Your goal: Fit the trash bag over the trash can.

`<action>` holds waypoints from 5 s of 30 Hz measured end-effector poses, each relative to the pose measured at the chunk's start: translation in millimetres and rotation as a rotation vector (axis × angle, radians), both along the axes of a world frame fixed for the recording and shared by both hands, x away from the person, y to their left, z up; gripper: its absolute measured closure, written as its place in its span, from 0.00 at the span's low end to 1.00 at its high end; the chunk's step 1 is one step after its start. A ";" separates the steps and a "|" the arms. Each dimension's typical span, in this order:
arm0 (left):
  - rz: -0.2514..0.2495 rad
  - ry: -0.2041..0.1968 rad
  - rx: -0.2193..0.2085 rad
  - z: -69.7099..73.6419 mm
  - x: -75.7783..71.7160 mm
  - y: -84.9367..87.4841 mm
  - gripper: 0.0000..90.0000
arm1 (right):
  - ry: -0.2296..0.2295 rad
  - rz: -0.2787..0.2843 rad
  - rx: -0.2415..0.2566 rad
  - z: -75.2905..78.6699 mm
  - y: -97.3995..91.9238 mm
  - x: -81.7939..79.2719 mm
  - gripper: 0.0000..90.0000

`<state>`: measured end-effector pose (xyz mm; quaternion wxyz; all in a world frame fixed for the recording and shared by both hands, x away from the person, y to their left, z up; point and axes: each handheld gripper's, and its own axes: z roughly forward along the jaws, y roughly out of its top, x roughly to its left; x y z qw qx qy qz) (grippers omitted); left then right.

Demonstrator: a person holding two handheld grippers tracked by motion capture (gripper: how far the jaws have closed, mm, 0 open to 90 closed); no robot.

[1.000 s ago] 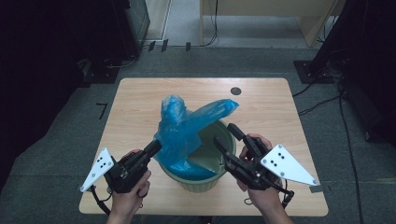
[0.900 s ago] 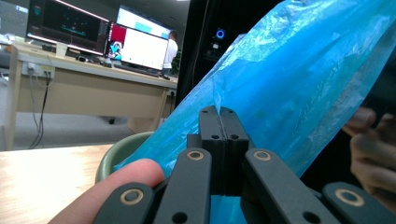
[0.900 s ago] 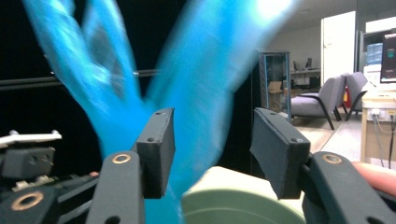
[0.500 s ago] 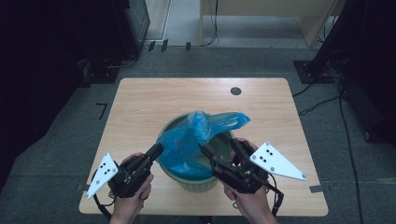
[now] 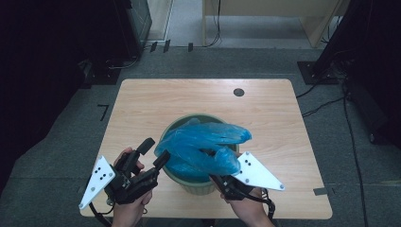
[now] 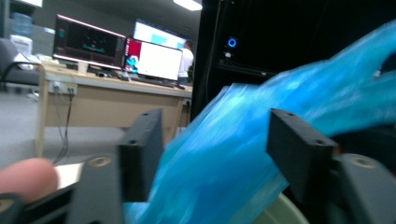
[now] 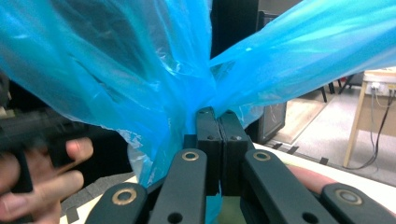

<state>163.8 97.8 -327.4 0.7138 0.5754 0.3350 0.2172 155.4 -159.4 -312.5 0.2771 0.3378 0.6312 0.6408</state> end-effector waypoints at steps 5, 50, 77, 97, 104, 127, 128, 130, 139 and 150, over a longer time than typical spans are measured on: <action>0.016 0.013 -0.007 21.0 -6.2 -11.7 0.32 | -0.052 -0.003 -0.039 -1.5 6.0 -5.0 1.00; -0.038 0.269 0.101 -80.0 -35.1 18.2 0.92 | 0.069 -0.141 -0.143 -89.4 -86.3 -48.1 1.00; -0.007 0.280 0.048 -92.6 -11.7 31.8 0.35 | 0.038 -0.178 -0.134 -83.2 -79.4 -10.8 1.00; 0.032 0.209 0.003 -89.0 -11.3 36.3 0.56 | 0.038 -0.183 -0.099 -86.0 -72.0 1.1 1.00; 0.026 0.237 -0.026 -79.6 -1.4 38.9 0.50 | 0.009 -0.195 -0.082 -68.1 -69.1 11.0 1.00; 0.046 0.124 0.188 -81.3 -18.5 26.6 0.22 | 0.079 -0.157 -0.034 -79.9 -74.6 15.2 0.99; 0.060 0.124 0.207 -80.9 -19.2 24.2 0.21 | 0.073 -0.156 -0.038 -79.8 -73.1 14.8 0.99; 0.080 0.104 0.246 -78.0 -22.3 18.5 0.21 | 0.070 -0.152 -0.040 -79.6 -71.6 14.1 0.99; 0.133 -0.020 0.350 -57.0 -32.7 -5.9 0.21 | 0.060 -0.133 -0.059 -79.7 -63.4 10.7 0.99; 0.096 -0.034 0.399 -45.9 -18.6 -25.2 0.65 | 0.047 -0.111 -0.074 -76.6 -58.1 8.1 0.99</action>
